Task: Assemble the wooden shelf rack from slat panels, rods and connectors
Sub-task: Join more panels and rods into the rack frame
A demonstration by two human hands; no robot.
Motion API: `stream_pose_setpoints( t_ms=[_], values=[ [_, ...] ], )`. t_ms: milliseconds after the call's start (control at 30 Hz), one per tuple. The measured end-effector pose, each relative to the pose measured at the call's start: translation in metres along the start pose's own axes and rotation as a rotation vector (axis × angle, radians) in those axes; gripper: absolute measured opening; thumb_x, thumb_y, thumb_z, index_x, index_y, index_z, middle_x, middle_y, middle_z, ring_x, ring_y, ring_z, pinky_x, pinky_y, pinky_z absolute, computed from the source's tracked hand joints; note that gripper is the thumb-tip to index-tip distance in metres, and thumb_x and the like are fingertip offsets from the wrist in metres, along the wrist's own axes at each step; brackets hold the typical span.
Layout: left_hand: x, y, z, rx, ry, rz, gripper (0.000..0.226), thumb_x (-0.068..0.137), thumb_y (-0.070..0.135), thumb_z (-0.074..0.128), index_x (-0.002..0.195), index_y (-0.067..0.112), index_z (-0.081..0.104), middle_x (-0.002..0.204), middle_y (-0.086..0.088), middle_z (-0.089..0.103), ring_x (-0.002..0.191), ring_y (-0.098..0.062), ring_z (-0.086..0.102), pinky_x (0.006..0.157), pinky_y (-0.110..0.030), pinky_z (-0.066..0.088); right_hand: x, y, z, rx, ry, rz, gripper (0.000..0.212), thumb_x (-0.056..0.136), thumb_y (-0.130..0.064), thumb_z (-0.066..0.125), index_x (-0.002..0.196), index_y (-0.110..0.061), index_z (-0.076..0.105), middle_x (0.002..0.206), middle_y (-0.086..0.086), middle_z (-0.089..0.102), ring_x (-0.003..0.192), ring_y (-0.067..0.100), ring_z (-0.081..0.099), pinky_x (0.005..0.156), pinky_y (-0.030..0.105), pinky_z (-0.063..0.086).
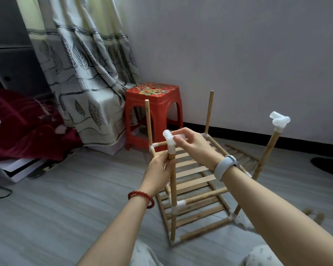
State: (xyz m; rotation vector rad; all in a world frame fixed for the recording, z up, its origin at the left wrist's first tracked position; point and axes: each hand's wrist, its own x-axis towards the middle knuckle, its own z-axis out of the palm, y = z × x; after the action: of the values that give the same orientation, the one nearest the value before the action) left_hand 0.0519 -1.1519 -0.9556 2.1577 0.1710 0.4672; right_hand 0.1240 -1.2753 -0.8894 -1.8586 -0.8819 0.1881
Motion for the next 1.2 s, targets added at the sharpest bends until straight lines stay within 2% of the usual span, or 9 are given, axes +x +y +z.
stream_pose_setpoints(
  t_ms=[100, 200, 333, 467, 667, 733, 900, 1033, 1200],
  values=[
    [-0.007, 0.01, -0.002, 0.085, 0.21, 0.005, 0.028, 0.089, 0.029, 0.062, 0.113, 0.018, 0.056, 0.11, 0.004, 0.051, 0.1, -0.013, 0.051, 0.086, -0.034, 0.046, -0.011, 0.007, -0.013, 0.042, -0.053, 0.064, 0.045, 0.094, -0.041, 0.048, 0.137, -0.028, 0.042, 0.114, -0.009, 0.057, 0.102, 0.002, 0.057, 0.074, 0.013, 0.046],
    [-0.025, 0.026, 0.002, 0.23, 0.503, 0.246, 0.029, 0.085, 0.032, 0.059, 0.107, 0.014, 0.053, 0.101, 0.005, 0.049, 0.09, -0.011, 0.048, 0.08, -0.029, 0.042, -0.031, 0.03, -0.038, 0.139, 0.06, 0.168, 0.033, 0.096, -0.036, 0.046, 0.128, -0.027, 0.049, 0.111, -0.003, 0.063, 0.102, 0.011, 0.06, 0.08, 0.022, 0.048],
    [-0.04, 0.032, 0.044, 0.45, 0.167, 0.564, 0.04, 0.085, 0.028, 0.057, 0.121, 0.01, 0.057, 0.111, -0.006, 0.06, 0.1, -0.019, 0.055, 0.086, -0.029, 0.041, -0.07, 0.074, -0.076, 0.139, 0.009, 0.33, 0.019, 0.098, -0.024, 0.048, 0.108, -0.019, 0.062, 0.095, 0.003, 0.069, 0.087, 0.014, 0.064, 0.078, 0.027, 0.049],
    [-0.042, 0.018, 0.118, 0.598, -0.203, 0.349, 0.049, 0.093, 0.032, 0.049, 0.139, 0.019, 0.04, 0.14, -0.002, 0.041, 0.13, -0.019, 0.036, 0.107, -0.038, 0.029, -0.123, 0.144, -0.102, 0.201, 0.001, 0.543, 0.019, 0.097, -0.02, 0.049, 0.101, -0.011, 0.066, 0.087, 0.005, 0.07, 0.079, 0.015, 0.067, 0.075, 0.026, 0.051],
    [-0.018, -0.017, 0.23, 0.84, -0.314, 0.143, 0.071, 0.093, 0.032, 0.046, 0.151, 0.023, 0.006, 0.159, -0.005, 0.004, 0.146, -0.024, -0.002, 0.115, -0.056, -0.004, -0.194, 0.297, -0.101, -0.029, 0.073, 0.932, 0.021, 0.096, -0.013, 0.047, 0.109, -0.009, 0.063, 0.09, 0.003, 0.067, 0.079, 0.015, 0.061, 0.064, 0.019, 0.044],
    [-0.005, -0.025, 0.254, 0.967, -0.251, 0.167, 0.074, 0.09, 0.036, 0.046, 0.151, 0.02, 0.006, 0.158, -0.008, 0.009, 0.146, -0.025, 0.006, 0.113, -0.055, -0.001, -0.209, 0.345, -0.092, -0.196, 0.061, 0.965, 0.028, 0.094, -0.011, 0.048, 0.119, -0.007, 0.06, 0.109, 0.009, 0.065, 0.099, 0.022, 0.059, 0.074, 0.021, 0.041],
    [0.016, -0.055, 0.289, 1.041, -0.004, 0.371, 0.07, 0.077, 0.029, 0.056, 0.143, 0.013, 0.039, 0.137, -0.006, 0.05, 0.123, -0.023, 0.049, 0.103, -0.043, 0.024, -0.196, 0.429, -0.064, -0.515, -0.088, 0.896, 0.049, 0.094, -0.016, 0.047, 0.142, -0.015, 0.037, 0.141, 0.014, 0.044, 0.128, 0.031, 0.04, 0.102, 0.035, 0.035],
    [0.03, -0.072, 0.288, 1.096, 0.068, 0.42, 0.067, 0.076, 0.027, 0.055, 0.141, 0.013, 0.043, 0.127, -0.005, 0.056, 0.109, -0.022, 0.053, 0.092, -0.038, 0.027, -0.172, 0.465, -0.042, -0.776, -0.294, 0.846, 0.058, 0.095, -0.02, 0.042, 0.147, -0.028, 0.021, 0.144, 0.012, 0.035, 0.131, 0.032, 0.029, 0.098, 0.042, 0.036],
    [0.041, -0.083, 0.274, 1.089, 0.053, 0.448, 0.066, 0.077, 0.023, 0.059, 0.14, 0.013, 0.044, 0.124, -0.007, 0.058, 0.105, -0.025, 0.056, 0.087, -0.038, 0.03, -0.167, 0.474, -0.014, -0.89, -0.358, 0.825, 0.035, 0.095, -0.017, 0.04, 0.13, -0.022, 0.04, 0.126, 0.013, 0.047, 0.121, 0.03, 0.038, 0.088, 0.038, 0.04]
  ],
)
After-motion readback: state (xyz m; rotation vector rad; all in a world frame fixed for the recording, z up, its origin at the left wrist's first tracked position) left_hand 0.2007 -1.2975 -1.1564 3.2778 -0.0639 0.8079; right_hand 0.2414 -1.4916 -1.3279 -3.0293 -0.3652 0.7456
